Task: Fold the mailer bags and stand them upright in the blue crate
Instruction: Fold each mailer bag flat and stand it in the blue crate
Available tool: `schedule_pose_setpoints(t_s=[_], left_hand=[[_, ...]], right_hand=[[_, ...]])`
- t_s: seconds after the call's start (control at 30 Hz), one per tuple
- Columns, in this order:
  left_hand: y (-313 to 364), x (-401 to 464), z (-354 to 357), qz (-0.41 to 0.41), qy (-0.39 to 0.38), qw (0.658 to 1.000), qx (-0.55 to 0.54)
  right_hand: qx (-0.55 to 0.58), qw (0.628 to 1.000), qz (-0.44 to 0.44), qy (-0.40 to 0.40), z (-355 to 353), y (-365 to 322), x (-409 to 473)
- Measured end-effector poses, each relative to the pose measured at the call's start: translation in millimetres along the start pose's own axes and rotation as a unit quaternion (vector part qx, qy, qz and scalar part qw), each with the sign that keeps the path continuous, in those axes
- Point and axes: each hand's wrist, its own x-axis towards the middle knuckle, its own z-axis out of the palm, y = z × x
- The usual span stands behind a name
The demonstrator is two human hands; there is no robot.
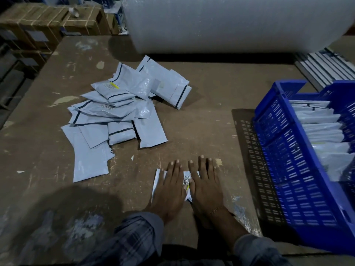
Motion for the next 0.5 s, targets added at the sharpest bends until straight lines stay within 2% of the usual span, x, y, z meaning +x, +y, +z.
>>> schedule_pose_setpoints(t_s=[0.1,0.3,0.5], left_hand=[[-18.5,1.5,-4.5,0.045,-0.001,0.999,-0.001],[-29.0,8.1,-9.6,-0.044,-0.007,0.999,0.002],[-11.8,-5.7,-3.3,0.003,-0.037,0.999,0.03]], right_hand=[[-0.007,1.0,0.006,0.002,2.2,-1.8,-5.2],[-0.021,0.999,-0.022,-0.011,0.7,4.6,-19.4],[-0.012,0.999,-0.012,-0.03,2.3,6.4,-0.7]])
